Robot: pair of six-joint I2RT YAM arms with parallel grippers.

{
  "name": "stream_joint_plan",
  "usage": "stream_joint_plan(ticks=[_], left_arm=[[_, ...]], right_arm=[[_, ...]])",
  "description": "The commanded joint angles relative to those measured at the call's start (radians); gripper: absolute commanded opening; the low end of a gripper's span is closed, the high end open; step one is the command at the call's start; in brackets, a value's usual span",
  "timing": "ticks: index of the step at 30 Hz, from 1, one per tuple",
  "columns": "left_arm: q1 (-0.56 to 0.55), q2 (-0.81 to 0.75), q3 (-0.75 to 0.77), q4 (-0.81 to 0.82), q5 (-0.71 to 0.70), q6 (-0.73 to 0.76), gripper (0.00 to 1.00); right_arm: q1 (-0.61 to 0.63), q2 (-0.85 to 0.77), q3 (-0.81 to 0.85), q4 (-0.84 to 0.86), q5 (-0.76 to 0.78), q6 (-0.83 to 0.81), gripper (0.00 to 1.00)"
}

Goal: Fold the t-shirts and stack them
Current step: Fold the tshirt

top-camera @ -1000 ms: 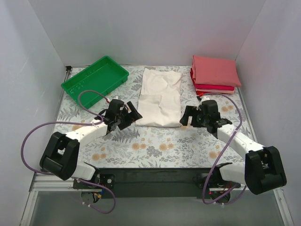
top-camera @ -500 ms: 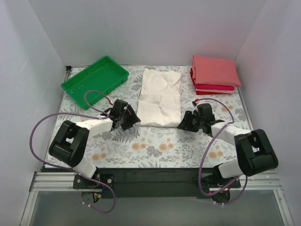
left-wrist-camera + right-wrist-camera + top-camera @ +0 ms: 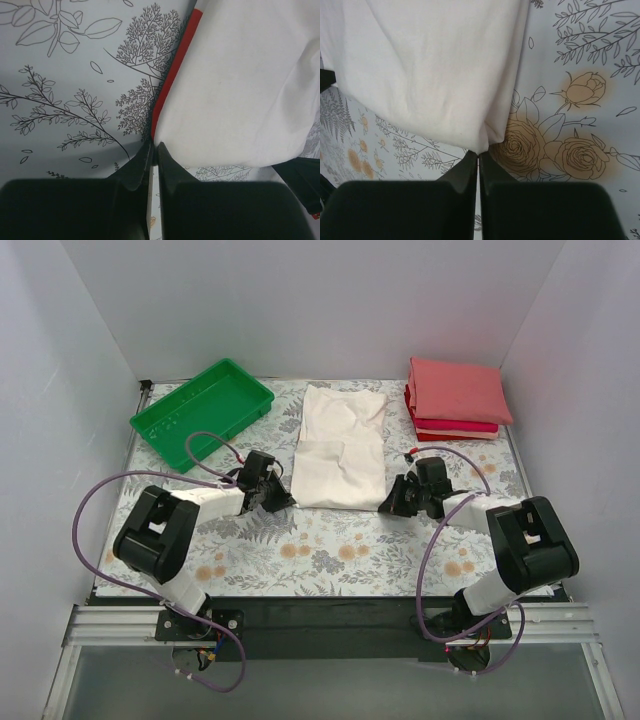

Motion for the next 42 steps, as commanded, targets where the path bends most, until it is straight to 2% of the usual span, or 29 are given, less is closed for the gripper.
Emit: stream_joint_plan(ticks=[1, 8, 12, 15, 17, 18, 22, 27, 34, 42], left_arm=[[-0.005, -0.004, -0.041, -0.064, -0.004, -0.012, 0.0], [-0.014, -0.13, -0.194, -0.088, 0.016, -0.066, 0.0], [-0.039, -0.265, -0.308, -0.119, 0.032, -0.101, 0.0], [-0.066, -0.414, -0.392, -0.175, 0.037, -0.123, 0.0], [-0.118, -0.537, -0.442, -0.217, 0.048, -0.149, 0.0], [-0.118, -0.576, -0.443, -0.242, 0.048, -0.16, 0.0], [-0.196, -0.78, -0.501, -0.317, 0.109, -0.219, 0.0], [-0.233, -0.984, -0.5, -0.462, 0.094, -0.259, 0.0], [-0.238, -1.015, -0.458, -0.487, 0.115, -0.23, 0.0], [-0.237, -1.0, -0.351, -0.44, -0.019, -0.219, 0.0]], right_arm=[[-0.001, -0.013, -0.023, -0.001, -0.03, -0.02, 0.01], [0.005, -0.099, -0.171, -0.015, -0.143, -0.052, 0.01], [0.057, -0.187, -0.273, -0.073, -0.121, -0.058, 0.01], [0.107, -0.299, -0.354, -0.148, -0.1, -0.043, 0.01], [0.16, -0.44, -0.404, -0.223, -0.081, -0.009, 0.01], [0.181, -0.441, -0.405, -0.24, -0.08, 0.005, 0.01], [0.282, -0.649, -0.446, -0.355, -0.05, 0.094, 0.01], [0.37, -0.821, -0.443, -0.493, -0.004, 0.175, 0.01], [0.391, -0.886, -0.394, -0.509, 0.016, 0.157, 0.01], [0.392, -0.866, -0.218, -0.516, 0.13, 0.08, 0.01]])
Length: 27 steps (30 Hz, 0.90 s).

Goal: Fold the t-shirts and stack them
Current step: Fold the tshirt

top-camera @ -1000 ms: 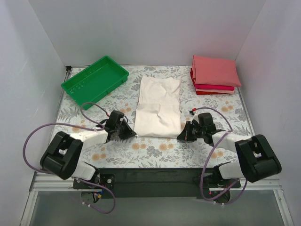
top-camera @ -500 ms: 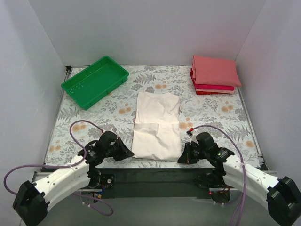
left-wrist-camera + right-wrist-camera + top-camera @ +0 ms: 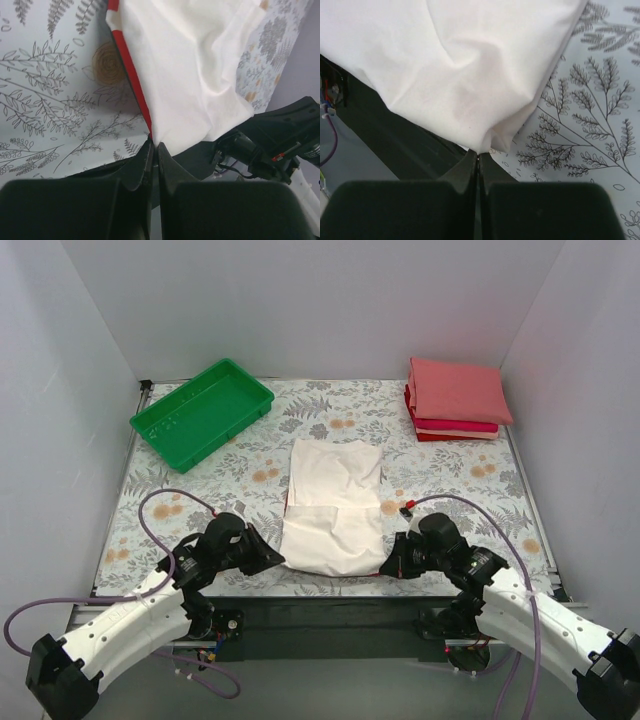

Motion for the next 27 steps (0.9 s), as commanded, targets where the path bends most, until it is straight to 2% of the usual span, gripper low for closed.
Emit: stream_joint_plan(ticks=[1, 8, 13, 20, 27], left_arm=[[0.0, 0.003, 0.079, 0.02, -0.129, -0.004, 0.0], [0.0, 0.047, 0.149, 0.1, -0.327, -0.042, 0.0], [0.0, 0.142, 0.253, 0.104, -0.425, 0.001, 0.0], [0.0, 0.291, 0.39, 0.106, -0.589, -0.004, 0.0], [0.015, 0.417, 0.511, 0.184, -0.72, 0.083, 0.0]], right_arm=[[0.003, 0.021, 0.117, 0.003, 0.077, -0.054, 0.01], [0.003, 0.047, 0.26, 0.003, 0.229, -0.101, 0.01], [0.0, 0.076, 0.34, -0.009, 0.335, -0.147, 0.01], [-0.023, 0.202, 0.484, -0.009, 0.37, -0.22, 0.01], [-0.155, 0.335, 0.596, 0.0, 0.289, -0.296, 0.01]])
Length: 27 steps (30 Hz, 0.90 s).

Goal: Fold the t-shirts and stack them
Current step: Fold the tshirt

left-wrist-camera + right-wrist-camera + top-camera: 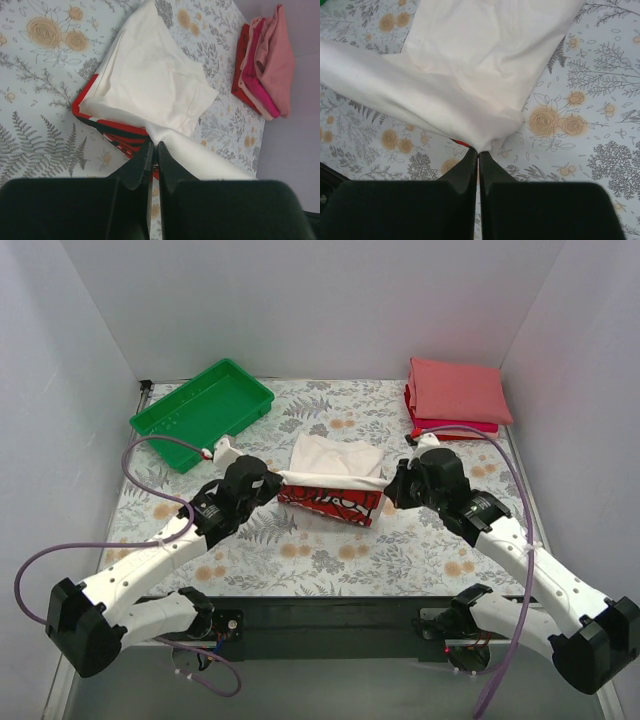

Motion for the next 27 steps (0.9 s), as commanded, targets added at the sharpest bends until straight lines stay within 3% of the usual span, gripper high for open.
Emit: stream_joint_plan(ticks=[1, 8, 15, 27], left_arm=[[0.021, 0.037, 0.076, 0.073, -0.138, 0.08, 0.0], [0.102, 0.197, 0.185, 0.14, -0.043, 0.148, 0.0], [0.16, 0.292, 0.24, 0.163, -0.013, 0.152, 0.0], [0.214, 0.381, 0.292, 0.284, 0.037, 0.18, 0.0]], right_arm=[[-0.061, 0.034, 0.081, 0.02, -0.026, -0.066, 0.01], [-0.168, 0.146, 0.148, 0.051, -0.211, -0.124, 0.01], [-0.196, 0.251, 0.18, 0.129, -0.441, -0.13, 0.01], [-0.322, 0.363, 0.225, 0.209, -0.558, -0.063, 0.01]])
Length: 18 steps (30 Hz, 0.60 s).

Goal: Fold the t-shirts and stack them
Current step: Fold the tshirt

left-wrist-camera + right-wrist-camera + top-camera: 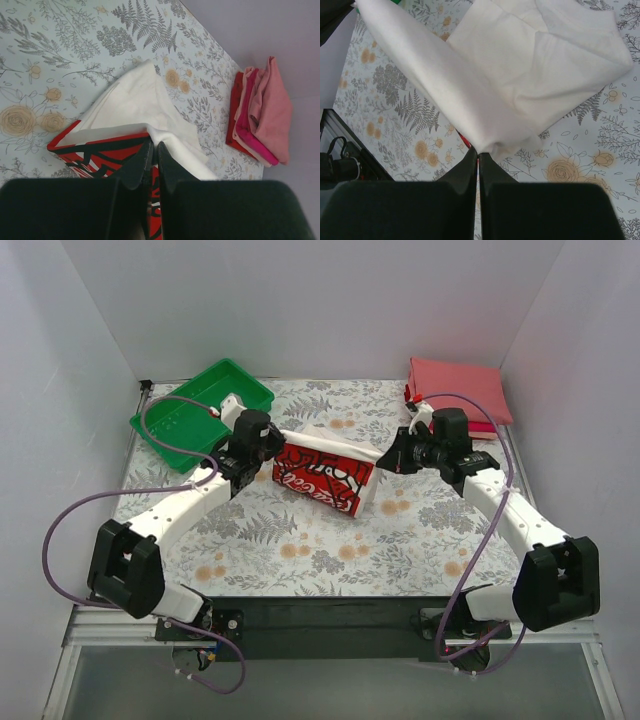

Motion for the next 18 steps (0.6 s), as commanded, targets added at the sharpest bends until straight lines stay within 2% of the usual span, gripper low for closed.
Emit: stream_joint_plan(ticks=[1, 11, 18], left_arm=[[0.022, 0.022, 0.061, 0.078, -0.017, 0.036, 0.0], [0.045, 0.285, 0.205, 0.167, 0.041, 0.063, 0.0], [0.074, 0.496, 0.355, 0.173, 0.04, 0.086, 0.0]], right_arm=[[-0.043, 0.02, 0.047, 0.061, -0.062, 0.024, 0.01], [-0.135, 0.221, 0.085, 0.139, -0.161, 0.048, 0.01], [-0.179, 0.402, 0.183, 0.187, -0.185, 0.051, 0.01]])
